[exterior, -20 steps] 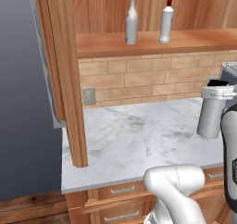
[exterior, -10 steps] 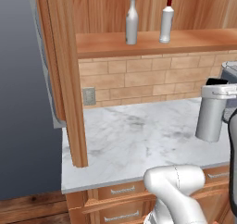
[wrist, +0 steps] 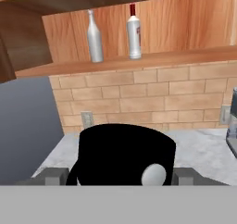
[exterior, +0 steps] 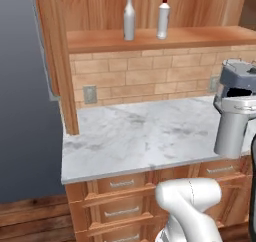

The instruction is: Sort all alcoholic drinks to one cabinet, and non-alcoholic drinks to the other.

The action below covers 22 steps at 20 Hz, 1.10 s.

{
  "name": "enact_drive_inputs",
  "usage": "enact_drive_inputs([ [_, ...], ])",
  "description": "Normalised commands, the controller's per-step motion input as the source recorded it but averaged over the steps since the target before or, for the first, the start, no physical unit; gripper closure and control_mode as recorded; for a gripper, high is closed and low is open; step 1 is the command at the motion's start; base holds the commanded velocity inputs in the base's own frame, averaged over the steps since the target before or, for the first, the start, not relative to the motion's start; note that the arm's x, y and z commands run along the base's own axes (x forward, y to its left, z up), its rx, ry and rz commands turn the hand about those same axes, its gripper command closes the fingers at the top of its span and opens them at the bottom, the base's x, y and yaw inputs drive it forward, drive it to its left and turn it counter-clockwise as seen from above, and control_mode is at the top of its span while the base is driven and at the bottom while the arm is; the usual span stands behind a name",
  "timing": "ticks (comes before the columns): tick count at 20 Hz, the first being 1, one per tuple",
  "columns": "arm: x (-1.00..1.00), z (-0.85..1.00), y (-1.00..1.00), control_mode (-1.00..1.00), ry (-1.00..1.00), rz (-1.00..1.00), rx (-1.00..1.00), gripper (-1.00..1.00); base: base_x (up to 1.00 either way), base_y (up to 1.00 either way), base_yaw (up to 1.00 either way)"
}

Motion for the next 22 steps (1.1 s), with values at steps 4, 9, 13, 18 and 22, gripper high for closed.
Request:
enact_drive_inputs([
  [4, 0.00, 0.00, 0.00, 1.00, 0.00, 0.00, 0.00, 1.00, -1.00, -0.53, -0.06],
  [9, 0.00, 0.00, 0.00, 1.00, 0.00, 0.00, 0.00, 1.00, -0.98, -0.58, -0.06],
  [13, 0.00, 0.00, 0.00, 1.00, 0.00, 0.00, 0.00, 1.00, -0.64, -0.74, -0.05],
  [18, 0.00, 0.00, 0.00, 1.00, 0.00, 0.00, 0.00, 1.00, -0.11, -0.84, -0.03],
  [22, 0.00, 0.00, 0.00, 1.00, 0.00, 0.00, 0.00, 1.00, 0.32, -0.88, 0.00],
])
